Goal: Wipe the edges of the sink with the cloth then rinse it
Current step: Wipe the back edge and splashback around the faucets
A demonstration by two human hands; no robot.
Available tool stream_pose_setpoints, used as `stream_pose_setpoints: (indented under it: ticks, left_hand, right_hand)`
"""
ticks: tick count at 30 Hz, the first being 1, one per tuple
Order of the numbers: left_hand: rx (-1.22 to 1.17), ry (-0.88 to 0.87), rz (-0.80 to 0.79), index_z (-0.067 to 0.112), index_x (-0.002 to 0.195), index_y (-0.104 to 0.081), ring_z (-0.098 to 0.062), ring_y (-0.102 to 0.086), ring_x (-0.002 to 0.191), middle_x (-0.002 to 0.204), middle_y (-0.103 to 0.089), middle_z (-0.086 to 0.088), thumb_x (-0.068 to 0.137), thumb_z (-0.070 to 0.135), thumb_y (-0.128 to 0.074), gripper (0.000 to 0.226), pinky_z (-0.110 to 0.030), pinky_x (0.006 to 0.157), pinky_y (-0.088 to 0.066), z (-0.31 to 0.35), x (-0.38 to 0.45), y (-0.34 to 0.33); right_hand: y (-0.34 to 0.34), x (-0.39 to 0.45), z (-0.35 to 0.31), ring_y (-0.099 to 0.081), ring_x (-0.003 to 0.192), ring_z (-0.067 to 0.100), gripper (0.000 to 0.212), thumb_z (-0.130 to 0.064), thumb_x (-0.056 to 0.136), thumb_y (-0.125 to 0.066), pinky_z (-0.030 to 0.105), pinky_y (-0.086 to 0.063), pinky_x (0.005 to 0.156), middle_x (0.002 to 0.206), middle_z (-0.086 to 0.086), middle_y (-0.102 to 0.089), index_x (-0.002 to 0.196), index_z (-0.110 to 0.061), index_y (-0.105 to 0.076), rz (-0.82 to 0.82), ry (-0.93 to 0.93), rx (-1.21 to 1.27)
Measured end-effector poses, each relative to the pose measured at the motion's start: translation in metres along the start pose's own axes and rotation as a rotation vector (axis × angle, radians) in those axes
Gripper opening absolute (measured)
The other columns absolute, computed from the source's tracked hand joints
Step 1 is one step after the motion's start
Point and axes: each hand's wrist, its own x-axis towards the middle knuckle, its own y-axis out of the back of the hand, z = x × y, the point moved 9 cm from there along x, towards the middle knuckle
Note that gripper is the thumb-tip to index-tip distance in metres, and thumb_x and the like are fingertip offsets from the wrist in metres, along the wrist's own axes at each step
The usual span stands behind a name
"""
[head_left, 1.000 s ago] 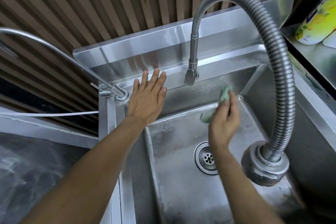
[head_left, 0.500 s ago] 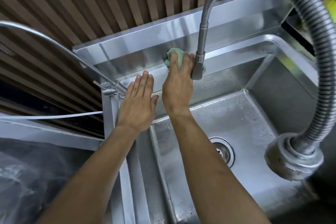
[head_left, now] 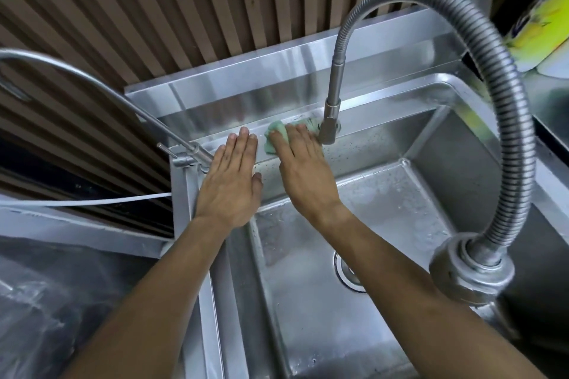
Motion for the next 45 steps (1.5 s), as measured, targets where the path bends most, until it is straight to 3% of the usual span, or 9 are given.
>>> stream_pose_setpoints:
  ticks: [6, 9, 11, 16, 23, 29, 35, 40, 45]
  left_hand:
    - [-0.005, -0.007, -0.012, 0.021, 0.163, 0.012, -0.013, 0.024, 0.156, 0.170, 0.022, 0.003, 0.109, 0.048, -0.016, 0.067, -0.029, 0.123, 0.020, 0.000, 0.000, 0.000]
    - [-0.018, -0.028, -0.014, 0.023, 0.162, 0.011, -0.013, 0.028, 0.154, 0.168, 0.022, 0.005, 0.108, 0.050, -0.006, 0.063, -0.030, 0.122, 0.023, 0.006, 0.009, 0.002]
    - [-0.002, -0.127, 0.031, 0.022, 0.164, 0.006, -0.016, 0.025, 0.155, 0.170, 0.017, 0.004, 0.109, 0.045, -0.004, 0.061, -0.033, 0.125, 0.019, 0.026, 0.026, 0.006]
    - [0.135, -0.297, 0.042, 0.016, 0.164, -0.003, -0.023, 0.005, 0.160, 0.173, -0.001, -0.003, 0.107, 0.045, -0.005, 0.064, -0.044, 0.130, 0.003, 0.063, 0.064, -0.002]
    - [0.064, -0.312, 0.010, 0.023, 0.159, 0.008, -0.017, 0.011, 0.159, 0.170, 0.009, 0.004, 0.109, 0.049, -0.002, 0.058, -0.041, 0.130, 0.003, 0.060, 0.069, -0.017]
    - [0.032, -0.301, 0.002, 0.021, 0.159, 0.003, -0.018, 0.004, 0.160, 0.171, 0.001, 0.002, 0.108, 0.047, -0.005, 0.058, -0.043, 0.131, -0.002, 0.060, 0.068, -0.015]
    - [0.035, -0.290, 0.006, 0.022, 0.158, 0.004, -0.018, 0.004, 0.160, 0.172, 0.001, 0.002, 0.109, 0.046, -0.006, 0.056, -0.044, 0.131, -0.003, 0.061, 0.069, -0.013]
    - [0.022, -0.278, 0.005, 0.022, 0.158, 0.005, -0.017, 0.005, 0.160, 0.172, 0.000, 0.003, 0.110, 0.046, -0.008, 0.055, -0.042, 0.131, -0.002, 0.061, 0.068, -0.013]
    - [0.028, -0.271, 0.012, 0.024, 0.158, 0.005, -0.017, 0.006, 0.160, 0.171, 0.002, 0.004, 0.109, 0.048, -0.004, 0.055, -0.042, 0.131, -0.002, 0.061, 0.066, -0.012]
  right_hand:
    - [0.023, -0.070, 0.067, -0.040, 0.144, 0.028, 0.068, 0.016, 0.087, -0.044, 0.051, -0.037, 0.119, 0.153, 0.009, -0.044, 0.148, -0.016, -0.047, 0.082, 0.017, 0.237]
    - [0.077, -0.098, 0.144, -0.056, 0.121, 0.000, 0.048, 0.009, 0.100, -0.039, 0.015, -0.043, 0.109, 0.144, -0.023, -0.049, 0.146, -0.002, -0.048, 0.425, -0.227, 0.384]
    - [0.103, -0.072, 0.153, -0.049, 0.130, -0.008, 0.041, -0.010, 0.109, -0.037, 0.005, -0.034, 0.109, 0.146, -0.018, -0.050, 0.146, 0.004, -0.046, 0.550, -0.174, 0.342]
    - [0.062, 0.021, 0.099, -0.048, 0.128, 0.029, 0.052, 0.004, 0.092, -0.046, 0.023, -0.023, 0.123, 0.136, 0.022, -0.058, 0.143, 0.006, -0.052, 0.152, 0.065, 0.170]
    - [0.078, 0.023, 0.174, -0.033, 0.149, 0.035, 0.051, -0.027, 0.103, -0.032, 0.058, -0.025, 0.123, 0.159, 0.006, -0.041, 0.154, -0.020, -0.037, 0.045, -0.261, -0.018]
    - [0.054, 0.022, 0.116, -0.028, 0.153, 0.033, 0.057, -0.031, 0.103, -0.025, 0.054, -0.017, 0.128, 0.163, 0.008, -0.037, 0.159, -0.017, -0.029, -0.133, -0.010, -0.017]
    - [0.060, 0.026, 0.136, -0.024, 0.154, 0.036, 0.056, -0.026, 0.104, -0.026, 0.049, -0.006, 0.130, 0.164, 0.011, -0.034, 0.158, -0.015, -0.032, 0.011, -0.261, -0.017]
    - [0.047, 0.024, 0.125, -0.016, 0.159, 0.024, 0.058, -0.034, 0.109, -0.030, 0.040, -0.004, 0.130, 0.170, 0.003, -0.023, 0.163, -0.017, -0.019, -0.122, -0.046, -0.035]
    - [0.061, 0.021, 0.129, -0.007, 0.158, 0.036, 0.057, -0.027, 0.108, -0.041, 0.045, -0.002, 0.127, 0.169, 0.018, -0.019, 0.160, -0.008, -0.027, 0.046, -0.147, -0.088]
